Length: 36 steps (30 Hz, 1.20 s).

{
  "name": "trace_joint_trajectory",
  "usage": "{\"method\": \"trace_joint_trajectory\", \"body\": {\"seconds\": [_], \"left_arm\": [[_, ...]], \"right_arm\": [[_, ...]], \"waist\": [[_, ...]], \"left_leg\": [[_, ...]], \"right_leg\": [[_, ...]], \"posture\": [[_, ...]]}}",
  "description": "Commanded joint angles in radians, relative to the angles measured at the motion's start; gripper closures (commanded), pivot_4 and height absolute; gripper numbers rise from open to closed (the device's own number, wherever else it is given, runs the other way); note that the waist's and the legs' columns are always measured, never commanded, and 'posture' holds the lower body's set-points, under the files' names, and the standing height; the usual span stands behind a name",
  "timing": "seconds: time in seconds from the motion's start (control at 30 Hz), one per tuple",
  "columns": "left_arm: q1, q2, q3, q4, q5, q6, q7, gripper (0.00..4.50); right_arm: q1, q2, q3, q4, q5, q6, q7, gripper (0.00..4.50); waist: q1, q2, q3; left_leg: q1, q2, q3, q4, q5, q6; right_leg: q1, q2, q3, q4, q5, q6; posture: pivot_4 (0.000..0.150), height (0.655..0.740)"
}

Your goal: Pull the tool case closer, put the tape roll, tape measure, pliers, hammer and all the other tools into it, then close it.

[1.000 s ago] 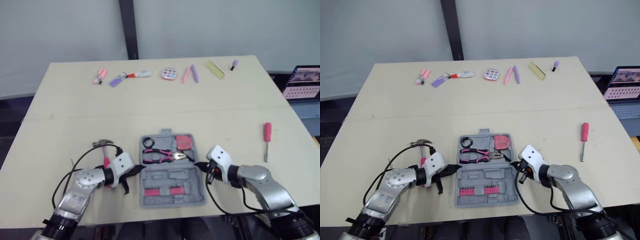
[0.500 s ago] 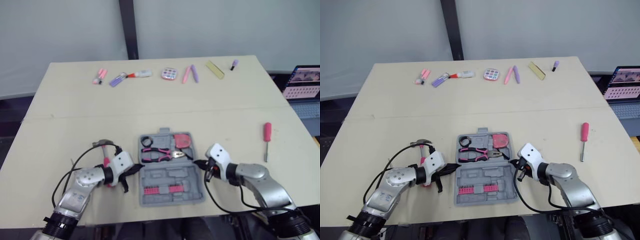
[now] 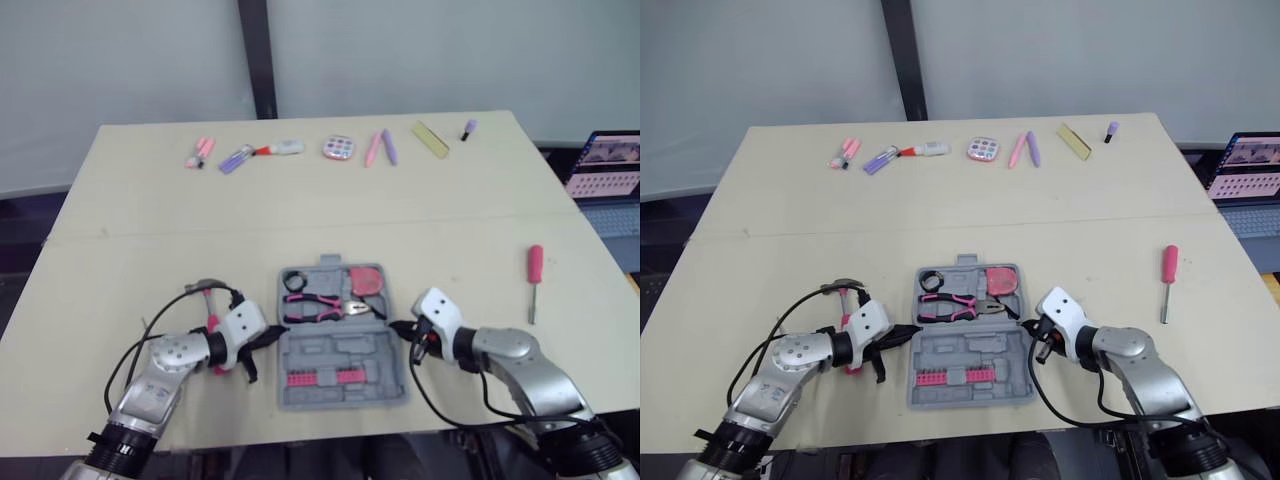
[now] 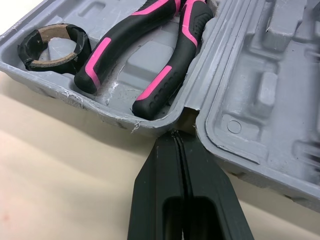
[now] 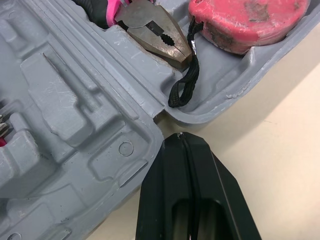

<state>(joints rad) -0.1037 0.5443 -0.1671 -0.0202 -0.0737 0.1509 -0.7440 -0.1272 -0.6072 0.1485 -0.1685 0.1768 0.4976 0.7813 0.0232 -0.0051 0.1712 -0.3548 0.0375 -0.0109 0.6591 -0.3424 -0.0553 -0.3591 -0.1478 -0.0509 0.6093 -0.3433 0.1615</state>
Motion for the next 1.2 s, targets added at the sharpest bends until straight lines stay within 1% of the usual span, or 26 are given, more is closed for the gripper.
{"method": "trace_joint_trajectory", "body": {"seconds": [0.03, 0.23, 0.57, 0.77, 0.83, 0.93, 0.97, 1.03, 1.07, 1.1, 1.13, 1.2], "left_arm": [[-0.001, -0.003, 0.015, -0.018, -0.004, -0.013, 0.002, 4.50], [0.025, 0.022, 0.031, -0.038, -0.011, -0.006, -0.009, 4.50], [0.009, 0.031, 0.053, -0.058, -0.032, 0.022, -0.018, 4.50], [0.072, 0.070, 0.171, -0.218, -0.202, 0.129, -0.093, 4.50], [0.123, 0.099, 0.238, -0.285, -0.285, 0.173, -0.125, 4.50], [0.196, 0.130, 0.323, -0.356, -0.376, 0.222, -0.150, 4.50], [0.230, 0.137, 0.356, -0.384, -0.402, 0.230, -0.155, 4.24], [0.325, 0.143, 0.431, -0.455, -0.457, 0.239, -0.167, 3.67], [0.355, 0.144, 0.454, -0.477, -0.473, 0.242, -0.168, 3.19], [0.392, 0.134, 0.481, -0.496, -0.486, 0.240, -0.160, 2.63], [0.424, 0.122, 0.503, -0.507, -0.493, 0.236, -0.150, 2.21], [0.492, 0.088, 0.543, -0.529, -0.504, 0.222, -0.125, 1.15]], "right_arm": [[0.012, -0.007, -0.018, -0.025, 0.005, -0.022, 0.004, 4.46], [0.015, -0.012, -0.022, -0.014, 0.004, -0.032, 0.004, 4.46], [-0.006, -0.021, -0.032, 0.027, -0.004, -0.062, 0.005, 4.46], [0.010, -0.084, -0.091, 0.020, 0.026, -0.077, 0.035, 4.46], [0.042, -0.112, -0.127, -0.030, 0.059, -0.060, 0.058, 4.46], [0.096, -0.149, -0.178, -0.104, 0.109, -0.039, 0.091, 4.46], [0.120, -0.160, -0.205, -0.132, 0.142, -0.020, 0.107, 4.49], [0.167, -0.183, -0.267, -0.201, 0.234, 0.057, 0.137, 3.97], [0.181, -0.192, -0.285, -0.223, 0.262, 0.083, 0.145, 3.63], [0.198, -0.202, -0.307, -0.248, 0.301, 0.120, 0.153, 3.13], [0.211, -0.207, -0.325, -0.265, 0.333, 0.149, 0.158, 2.69], [0.241, -0.216, -0.358, -0.290, 0.378, 0.180, 0.168, 1.67]], "waist": [[0.000, 0.000, 0.000], [-0.001, 0.000, 0.000], [-0.001, 0.000, 0.000], [-0.002, 0.000, 0.000], [-0.002, 0.000, 0.000], [-0.002, 0.001, 0.001], [-0.002, 0.001, 0.001], [-0.001, 0.001, 0.001], [-0.002, 0.001, 0.001], [-0.001, 0.001, 0.001], [0.000, 0.001, 0.001], [0.001, 0.001, 0.001]], "left_leg": [[0.000, 0.000, 0.000, 0.000, 0.000, 0.000], [0.000, 0.000, 0.000, 0.000, 0.000, 0.000], [0.000, 0.000, 0.000, 0.000, 0.000, 0.000], [0.000, 0.000, 0.000, 0.000, 0.000, 0.000], [0.000, 0.000, 0.000, -0.001, 0.000, 0.000], [0.000, 0.000, 0.000, -0.002, 0.000, 0.000], [0.000, 0.000, 0.000, -0.002, 0.000, 0.000], [0.000, 0.000, 0.000, -0.002, 0.000, 0.000], [0.000, 0.000, 0.000, -0.002, 0.000, 0.000], [0.000, 0.000, 0.000, -0.002, 0.000, 0.000], [0.000, 0.000, 0.000, -0.002, 0.000, 0.000], [0.000, 0.000, 0.000, -0.002, 0.000, 0.000]], "right_leg": [[0.000, 0.000, 0.000, 0.000, 0.000, 0.000], [0.000, 0.000, 0.000, 0.000, 0.000, 0.000], [0.000, 0.000, 0.000, 0.000, 0.000, 0.000], [0.000, 0.000, 0.000, 0.000, 0.000, 0.000], [0.000, 0.000, 0.000, 0.000, 0.000, 0.000], [0.000, 0.000, 0.000, -0.001, 0.000, 0.000], [0.000, 0.000, 0.000, -0.002, 0.000, 0.000], [0.000, 0.000, 0.000, -0.002, 0.000, 0.000], [0.001, 0.000, 0.000, -0.003, 0.000, 0.000], [0.001, 0.000, 0.000, -0.003, 0.000, 0.000], [0.001, 0.000, 0.000, -0.003, 0.000, 0.000], [0.001, 0.000, 0.000, -0.006, 0.000, 0.000]], "posture": [[0.150, 0.7400], [0.150, 0.7400], [0.150, 0.7400], [0.150, 0.7400], [0.150, 0.7400], [0.150, 0.7400], [0.150, 0.7400], [0.150, 0.7400], [0.150, 0.7400], [0.150, 0.7400], [0.150, 0.7400], [0.150, 0.7400]]}}
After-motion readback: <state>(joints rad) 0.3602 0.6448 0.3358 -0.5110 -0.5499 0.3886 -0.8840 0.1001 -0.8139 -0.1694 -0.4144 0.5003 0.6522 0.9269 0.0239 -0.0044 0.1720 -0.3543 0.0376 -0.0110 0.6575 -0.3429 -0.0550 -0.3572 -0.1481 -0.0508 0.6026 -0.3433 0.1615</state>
